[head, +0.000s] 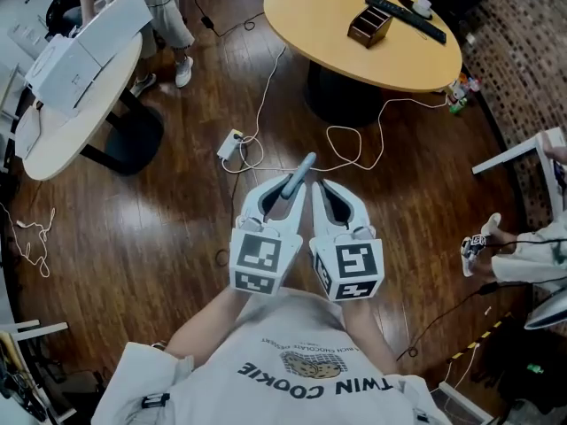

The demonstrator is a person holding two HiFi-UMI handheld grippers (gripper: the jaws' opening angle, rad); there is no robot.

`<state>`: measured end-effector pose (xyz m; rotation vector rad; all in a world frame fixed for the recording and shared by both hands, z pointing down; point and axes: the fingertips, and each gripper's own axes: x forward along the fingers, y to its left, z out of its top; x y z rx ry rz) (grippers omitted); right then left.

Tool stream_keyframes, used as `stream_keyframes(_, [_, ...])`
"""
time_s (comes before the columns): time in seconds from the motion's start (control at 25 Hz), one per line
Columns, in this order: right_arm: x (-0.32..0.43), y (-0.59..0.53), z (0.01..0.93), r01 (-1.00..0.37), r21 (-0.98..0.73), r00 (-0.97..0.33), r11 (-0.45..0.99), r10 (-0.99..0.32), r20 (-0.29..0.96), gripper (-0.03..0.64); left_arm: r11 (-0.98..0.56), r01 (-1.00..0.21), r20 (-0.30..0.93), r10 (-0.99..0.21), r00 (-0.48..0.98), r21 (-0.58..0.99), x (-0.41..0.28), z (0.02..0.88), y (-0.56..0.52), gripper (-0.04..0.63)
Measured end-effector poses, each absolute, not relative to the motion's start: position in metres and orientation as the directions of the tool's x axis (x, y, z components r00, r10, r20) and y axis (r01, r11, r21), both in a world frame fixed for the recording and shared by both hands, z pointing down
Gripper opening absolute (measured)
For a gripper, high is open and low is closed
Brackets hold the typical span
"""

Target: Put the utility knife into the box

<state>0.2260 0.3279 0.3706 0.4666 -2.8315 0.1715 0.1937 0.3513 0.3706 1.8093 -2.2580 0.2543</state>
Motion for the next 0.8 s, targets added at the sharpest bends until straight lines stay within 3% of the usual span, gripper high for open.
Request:
stream_keyframes(0.4, [0.135,0.313,0.37,-0.379,-0.029,-0.884,0.925,-0.352,0.307,0.003,0.152,-0.987,0.279,-0.951,-0.135,0.041,0.105,0.371,0.331,0.074])
stream_keyframes(0.8, [0.092,0.292,0.373,-0.394,-0.008,-0.871,0.919,-0.371,0.32,0.003,0.118,-0.991,0.272,-0.958,-0.096,0.066,0.065,0.376,0.309,0.074])
